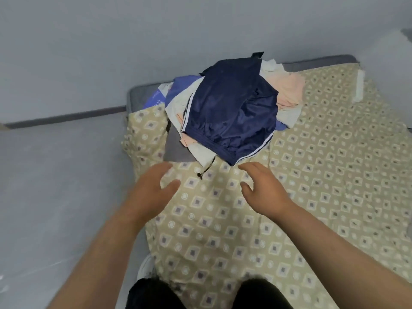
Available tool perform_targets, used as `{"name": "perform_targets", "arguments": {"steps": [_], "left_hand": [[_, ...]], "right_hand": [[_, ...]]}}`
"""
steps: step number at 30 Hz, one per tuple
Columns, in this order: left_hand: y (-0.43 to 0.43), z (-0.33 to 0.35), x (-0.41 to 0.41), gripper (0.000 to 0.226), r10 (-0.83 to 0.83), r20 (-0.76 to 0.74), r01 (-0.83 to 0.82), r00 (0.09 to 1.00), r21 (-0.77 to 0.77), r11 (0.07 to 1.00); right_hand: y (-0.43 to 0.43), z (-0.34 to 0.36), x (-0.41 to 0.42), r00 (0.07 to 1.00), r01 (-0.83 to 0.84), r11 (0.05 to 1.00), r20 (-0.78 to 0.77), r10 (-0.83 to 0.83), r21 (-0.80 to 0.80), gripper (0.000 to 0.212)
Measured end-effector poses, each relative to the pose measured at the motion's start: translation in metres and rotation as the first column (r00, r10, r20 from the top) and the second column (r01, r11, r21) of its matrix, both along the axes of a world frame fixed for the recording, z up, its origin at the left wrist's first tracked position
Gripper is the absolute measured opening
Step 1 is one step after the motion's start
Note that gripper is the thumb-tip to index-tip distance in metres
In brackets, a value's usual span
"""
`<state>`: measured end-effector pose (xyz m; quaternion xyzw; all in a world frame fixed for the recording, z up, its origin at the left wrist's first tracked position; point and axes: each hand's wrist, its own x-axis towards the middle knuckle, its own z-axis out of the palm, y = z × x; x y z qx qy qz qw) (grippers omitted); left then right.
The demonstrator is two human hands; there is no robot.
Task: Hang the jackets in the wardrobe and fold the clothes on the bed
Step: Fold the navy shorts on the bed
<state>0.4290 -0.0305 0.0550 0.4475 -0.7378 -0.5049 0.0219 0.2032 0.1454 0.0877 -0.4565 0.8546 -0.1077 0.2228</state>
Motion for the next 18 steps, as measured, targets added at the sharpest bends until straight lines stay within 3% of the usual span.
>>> {"name": "perform_targets", "arguments": {"steps": [7,11,13,16,18], "left_hand": [[-0.003,-0.090,-0.060,0.042,0.144,-0.016,-0.144,0.989,-0.016,0.989],[-0.024,-0.125,-0.115,0.039,0.064,-0.033,-0.068,0.997,-0.144,0.987],[-0.040,-0.142,-0.140,0.039,0.025,-0.029,-0.030,0.999,-0.196,0.980],[-0.073,-0.162,-0.173,0.045,0.059,-0.037,-0.067,0.998,-0.305,0.950],[-0.093,-0.178,-0.193,0.047,-0.015,0.035,0.028,0.999,-0.420,0.907]], "right_hand": [[-0.034,-0.150,-0.085,0.988,-0.101,0.995,0.116,0.097,0.022,0.049],[-0.047,-0.234,-0.121,0.997,-0.069,0.997,0.024,0.068,0.033,0.067],[-0.040,-0.271,-0.133,0.992,-0.082,0.995,-0.102,0.076,-0.057,0.065],[-0.027,-0.314,-0.133,0.971,-0.091,0.938,-0.240,0.008,-0.334,0.051],[-0.025,-0.327,-0.133,0.958,-0.114,0.891,-0.286,-0.018,-0.439,0.048]]}}
